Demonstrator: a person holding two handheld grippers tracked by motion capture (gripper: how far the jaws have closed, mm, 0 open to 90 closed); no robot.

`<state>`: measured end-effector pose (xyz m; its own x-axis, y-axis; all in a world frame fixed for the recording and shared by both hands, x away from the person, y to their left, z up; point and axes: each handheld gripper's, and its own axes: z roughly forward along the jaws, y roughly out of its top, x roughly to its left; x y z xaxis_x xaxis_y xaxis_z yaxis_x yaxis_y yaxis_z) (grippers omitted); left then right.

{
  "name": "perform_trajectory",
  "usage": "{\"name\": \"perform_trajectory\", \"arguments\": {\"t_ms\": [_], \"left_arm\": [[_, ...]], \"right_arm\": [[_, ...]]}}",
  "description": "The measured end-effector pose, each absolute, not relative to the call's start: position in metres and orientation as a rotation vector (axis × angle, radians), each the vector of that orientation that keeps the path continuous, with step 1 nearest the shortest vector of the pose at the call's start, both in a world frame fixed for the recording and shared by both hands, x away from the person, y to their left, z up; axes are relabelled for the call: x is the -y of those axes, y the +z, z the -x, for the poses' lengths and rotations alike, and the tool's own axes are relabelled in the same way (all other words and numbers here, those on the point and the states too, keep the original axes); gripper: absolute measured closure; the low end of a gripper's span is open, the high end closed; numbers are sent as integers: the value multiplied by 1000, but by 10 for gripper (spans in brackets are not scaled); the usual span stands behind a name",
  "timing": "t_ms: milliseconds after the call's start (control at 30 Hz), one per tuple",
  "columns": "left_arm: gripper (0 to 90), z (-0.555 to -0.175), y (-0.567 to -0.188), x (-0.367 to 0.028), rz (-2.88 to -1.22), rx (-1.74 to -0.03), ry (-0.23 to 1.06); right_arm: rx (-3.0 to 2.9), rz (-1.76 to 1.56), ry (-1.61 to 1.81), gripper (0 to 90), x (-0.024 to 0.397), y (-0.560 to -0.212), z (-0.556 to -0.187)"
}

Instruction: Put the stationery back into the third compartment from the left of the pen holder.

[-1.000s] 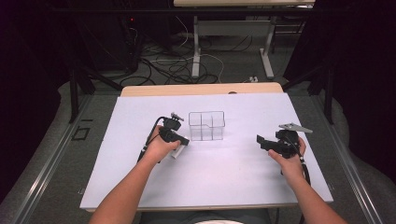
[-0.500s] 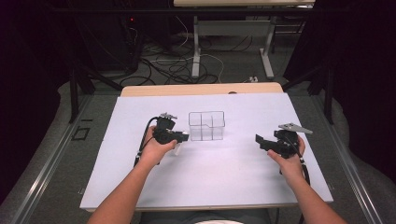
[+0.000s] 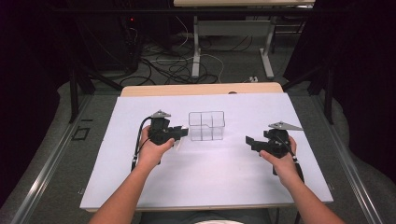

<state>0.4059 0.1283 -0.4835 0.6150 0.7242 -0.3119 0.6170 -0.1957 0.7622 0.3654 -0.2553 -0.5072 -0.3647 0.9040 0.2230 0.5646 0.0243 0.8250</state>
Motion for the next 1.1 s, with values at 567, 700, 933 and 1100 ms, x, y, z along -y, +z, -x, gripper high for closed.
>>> {"name": "perform_trajectory", "arguments": {"t_ms": [567,700,933,1100], "left_arm": [[670,-390,-471,-135,-1749,-1047,166],[671,-385,-472,-129,-1746,-1031,168],[670,-376,-476,-117,-1748,-1029,158],[670,-370,-481,-109,-1745,-1029,135]], "right_arm": [[-2039,-1537,1440,222,203,-493,-365],[-2060,-1541,1486,272,188,-492,-364],[-2109,-1539,1525,334,169,-492,-355],[-2130,-1540,1574,355,164,-498,-348]]}}
